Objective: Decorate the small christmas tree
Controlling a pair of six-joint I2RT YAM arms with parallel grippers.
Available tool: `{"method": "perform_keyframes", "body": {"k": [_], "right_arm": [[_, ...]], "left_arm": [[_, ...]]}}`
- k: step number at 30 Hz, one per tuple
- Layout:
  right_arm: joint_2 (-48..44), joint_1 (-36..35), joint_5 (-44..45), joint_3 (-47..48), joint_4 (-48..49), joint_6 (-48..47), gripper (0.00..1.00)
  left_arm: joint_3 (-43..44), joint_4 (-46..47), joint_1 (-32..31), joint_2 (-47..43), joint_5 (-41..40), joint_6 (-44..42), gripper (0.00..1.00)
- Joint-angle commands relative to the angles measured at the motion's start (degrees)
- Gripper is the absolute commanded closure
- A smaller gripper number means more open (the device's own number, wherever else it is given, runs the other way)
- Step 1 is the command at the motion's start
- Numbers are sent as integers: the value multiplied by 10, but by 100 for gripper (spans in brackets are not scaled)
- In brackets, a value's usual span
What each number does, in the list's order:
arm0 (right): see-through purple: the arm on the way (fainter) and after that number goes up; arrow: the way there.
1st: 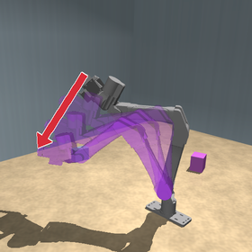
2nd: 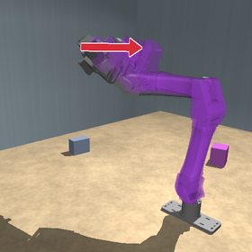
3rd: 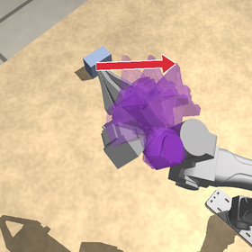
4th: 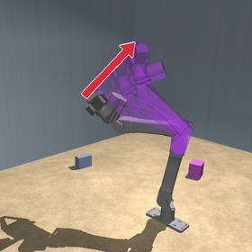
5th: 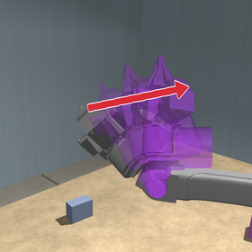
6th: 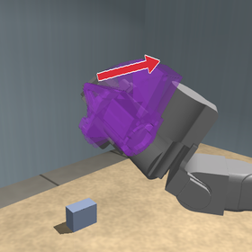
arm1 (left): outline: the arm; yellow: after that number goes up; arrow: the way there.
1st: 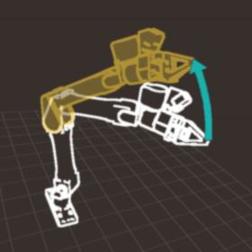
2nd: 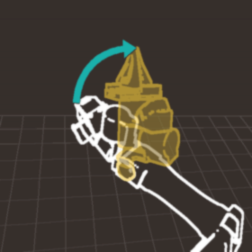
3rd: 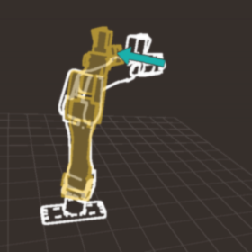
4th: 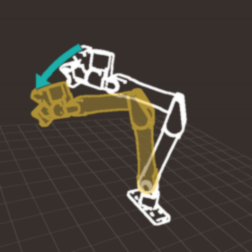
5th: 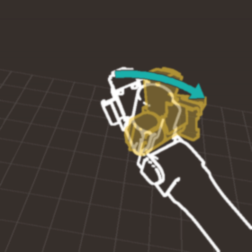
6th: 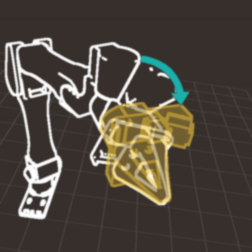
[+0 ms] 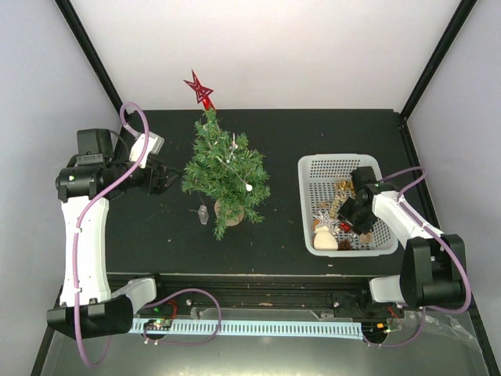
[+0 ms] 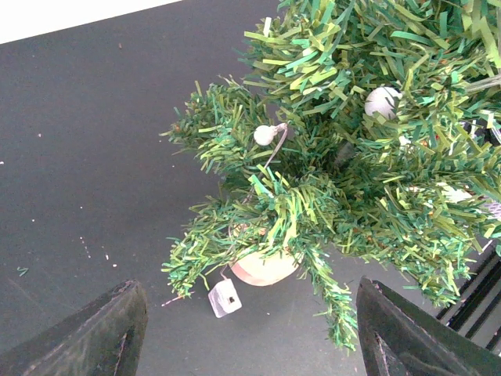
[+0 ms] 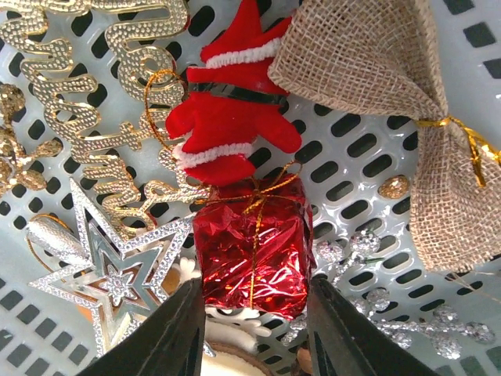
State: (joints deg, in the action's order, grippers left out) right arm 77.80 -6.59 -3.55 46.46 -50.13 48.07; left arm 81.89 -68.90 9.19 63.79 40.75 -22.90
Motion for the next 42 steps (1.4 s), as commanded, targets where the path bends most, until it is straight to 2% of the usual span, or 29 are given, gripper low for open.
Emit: {"method": "perform_keyframes", "body": {"k": [1, 10, 18, 20, 24, 29, 38, 42], "right_arm": [[-16, 4, 29, 9, -7, -16, 64], [-69, -1, 49, 39, -48, -62, 66], [-95, -107, 105, 145, -107, -77, 66], [-87, -107, 107, 155, -121, -77, 59], [-73, -97, 113, 130, -118, -73, 35], [-40, -65, 66, 91, -75, -69, 34], [36, -29, 57, 100, -34, -90, 34], [50, -14, 43, 75, -22, -99, 35]], "left_arm": [[-3, 14, 6, -2, 16, 8, 26], [-5, 18, 7, -2, 19, 8, 26], [-11, 29, 7, 1, 23, 12, 26], [-10, 30, 8, 0, 23, 13, 26], [-13, 32, 8, -2, 22, 13, 26], [-18, 31, 7, -5, 22, 15, 26], [-15, 24, 9, -4, 17, 9, 26], [-13, 25, 9, -2, 15, 9, 26]]}}
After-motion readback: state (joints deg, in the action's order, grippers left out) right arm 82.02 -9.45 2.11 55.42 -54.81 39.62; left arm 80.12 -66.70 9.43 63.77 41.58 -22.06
